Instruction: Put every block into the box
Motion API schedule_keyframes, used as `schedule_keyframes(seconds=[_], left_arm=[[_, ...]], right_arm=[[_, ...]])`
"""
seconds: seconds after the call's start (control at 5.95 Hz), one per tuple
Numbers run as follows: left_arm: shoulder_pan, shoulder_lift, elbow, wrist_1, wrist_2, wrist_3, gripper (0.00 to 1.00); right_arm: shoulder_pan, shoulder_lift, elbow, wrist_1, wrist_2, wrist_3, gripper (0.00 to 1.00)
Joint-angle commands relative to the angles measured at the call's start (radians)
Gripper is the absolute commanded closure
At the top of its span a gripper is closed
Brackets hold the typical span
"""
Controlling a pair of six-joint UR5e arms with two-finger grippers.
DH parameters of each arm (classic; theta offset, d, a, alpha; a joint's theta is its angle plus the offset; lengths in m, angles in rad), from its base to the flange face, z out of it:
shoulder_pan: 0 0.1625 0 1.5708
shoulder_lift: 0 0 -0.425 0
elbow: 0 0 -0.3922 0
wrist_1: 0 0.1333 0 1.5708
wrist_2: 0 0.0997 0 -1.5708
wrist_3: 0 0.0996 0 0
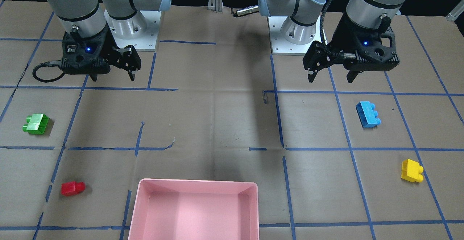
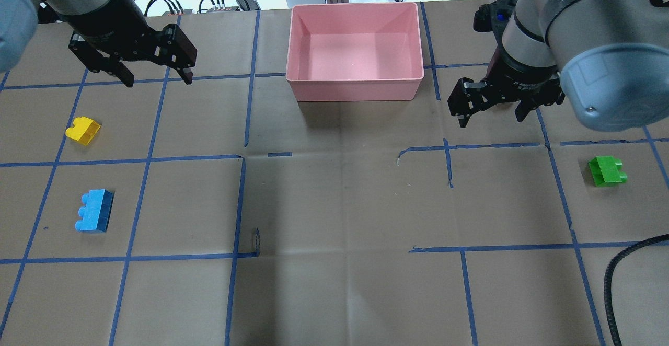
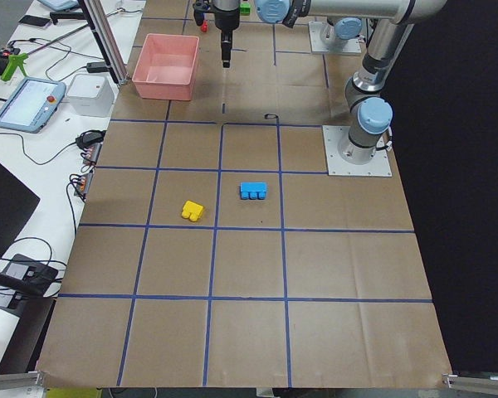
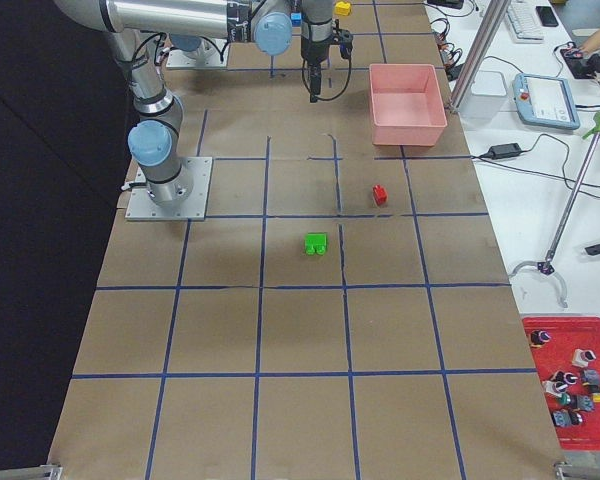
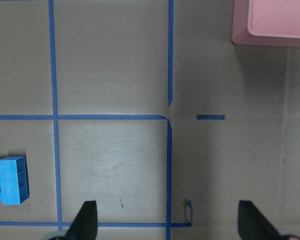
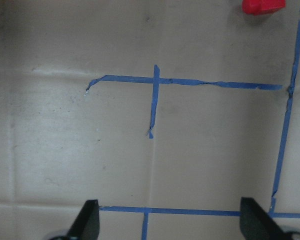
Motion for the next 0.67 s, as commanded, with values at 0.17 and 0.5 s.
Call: schedule_keyframes(seconds=[0.17, 0.5], left_arm=[[0.214, 0.024, -0.007, -0.01, 0.004, 0.19, 0.01], [0.526, -0.012, -0.016, -0.007, -0.008, 0.479, 0.01]], right_arm=[[-0.28, -0.001, 0.044, -0.059, -0.001, -0.31, 0.01], [-0.415, 0.019, 0.102, -0.19, 0.005, -0.419, 0.0]])
